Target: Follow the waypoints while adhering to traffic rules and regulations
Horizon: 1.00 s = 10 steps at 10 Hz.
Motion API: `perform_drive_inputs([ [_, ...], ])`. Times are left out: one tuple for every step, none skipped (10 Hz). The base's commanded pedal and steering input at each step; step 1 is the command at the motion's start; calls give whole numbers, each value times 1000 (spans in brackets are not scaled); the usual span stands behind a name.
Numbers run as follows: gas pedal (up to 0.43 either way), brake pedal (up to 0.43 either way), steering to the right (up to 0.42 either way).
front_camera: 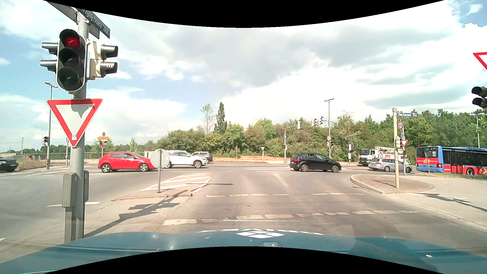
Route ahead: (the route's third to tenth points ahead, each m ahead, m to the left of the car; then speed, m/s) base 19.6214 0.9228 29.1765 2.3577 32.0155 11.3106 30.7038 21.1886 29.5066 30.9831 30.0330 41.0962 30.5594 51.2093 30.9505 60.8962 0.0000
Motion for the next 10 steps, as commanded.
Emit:
perform_drive_inputs([
  [0, 354, -26],
  [0, 354, -25],
  [0, 354, -25],
  [0, 360, -25],
  [0, 354, -26],
  [0, 354, -26],
  [0, 354, -26],
  [0, 354, -25],
  [0, 354, -25],
  [0, 354, -25],
])
